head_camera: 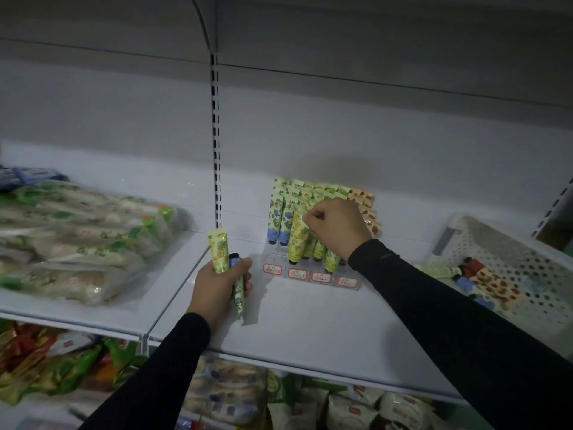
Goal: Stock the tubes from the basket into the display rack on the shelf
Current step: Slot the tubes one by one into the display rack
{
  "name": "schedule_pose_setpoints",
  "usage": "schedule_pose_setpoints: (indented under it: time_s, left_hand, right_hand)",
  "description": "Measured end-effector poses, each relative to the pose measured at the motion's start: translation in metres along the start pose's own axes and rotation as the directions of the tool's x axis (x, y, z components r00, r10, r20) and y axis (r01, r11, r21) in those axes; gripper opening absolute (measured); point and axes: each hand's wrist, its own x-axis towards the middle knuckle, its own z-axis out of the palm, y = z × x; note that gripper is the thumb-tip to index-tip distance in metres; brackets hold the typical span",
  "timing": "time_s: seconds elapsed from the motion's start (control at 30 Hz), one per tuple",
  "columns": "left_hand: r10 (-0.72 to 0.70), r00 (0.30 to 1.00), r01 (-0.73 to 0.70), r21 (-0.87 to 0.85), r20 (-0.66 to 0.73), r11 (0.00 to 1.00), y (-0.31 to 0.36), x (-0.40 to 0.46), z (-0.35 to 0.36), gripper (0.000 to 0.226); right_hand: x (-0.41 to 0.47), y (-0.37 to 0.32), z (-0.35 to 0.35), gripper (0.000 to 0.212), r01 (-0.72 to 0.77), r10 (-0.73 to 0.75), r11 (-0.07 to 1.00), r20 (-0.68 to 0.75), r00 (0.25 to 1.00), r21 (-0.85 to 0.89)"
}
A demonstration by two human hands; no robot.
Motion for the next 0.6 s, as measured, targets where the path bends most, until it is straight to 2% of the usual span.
schedule_pose_setpoints:
  time_s: [0.6]
  left_hand:
    - [-0.003, 1.0, 0.003, -0.002, 0.009, 1.0, 0.0002, 0.0005, 0.0009, 0.011]
  right_hand:
    - [-0.0022, -0.0039, 0.007, 0.027, 0.071, -0.072, 0.997, -0.038, 0.997, -0.025]
